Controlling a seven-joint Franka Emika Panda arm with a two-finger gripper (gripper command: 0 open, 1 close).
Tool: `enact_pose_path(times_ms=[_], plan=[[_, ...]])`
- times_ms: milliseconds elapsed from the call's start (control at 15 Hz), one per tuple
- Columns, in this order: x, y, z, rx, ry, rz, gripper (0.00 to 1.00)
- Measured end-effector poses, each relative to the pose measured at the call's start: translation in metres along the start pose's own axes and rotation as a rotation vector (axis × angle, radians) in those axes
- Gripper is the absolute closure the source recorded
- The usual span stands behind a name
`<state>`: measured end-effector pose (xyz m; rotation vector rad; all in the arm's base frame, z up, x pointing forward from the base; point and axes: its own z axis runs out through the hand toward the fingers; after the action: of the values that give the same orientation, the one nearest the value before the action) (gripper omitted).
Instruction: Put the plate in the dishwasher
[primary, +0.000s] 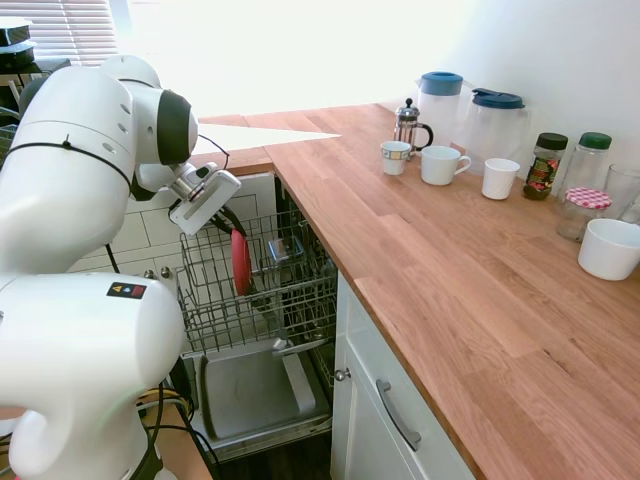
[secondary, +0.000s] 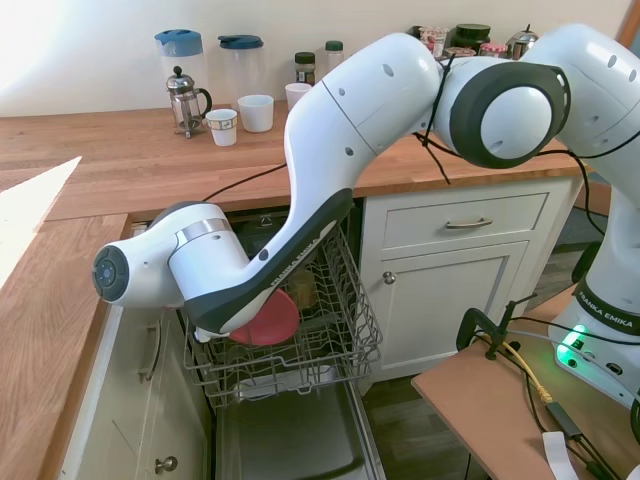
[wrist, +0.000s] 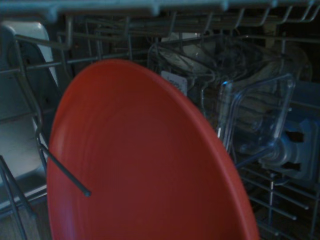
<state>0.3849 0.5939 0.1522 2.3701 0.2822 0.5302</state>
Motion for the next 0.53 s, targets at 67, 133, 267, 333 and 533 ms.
enact_pose_path(times_ms=[67, 133, 267, 333, 533], plan=[[-0.001, -0.001, 0.003, 0.003, -0.017, 0.005, 0.00], [0.000, 0.000, 0.003, 0.006, -0.046, 0.016, 0.00], [0.005, 0.005, -0.004, 0.023, -0.116, 0.051, 0.00], [0.009, 0.008, -0.011, 0.039, -0.147, 0.065, 0.00], [0.026, 0.028, -0.045, 0.099, -0.316, 0.092, 0.00]])
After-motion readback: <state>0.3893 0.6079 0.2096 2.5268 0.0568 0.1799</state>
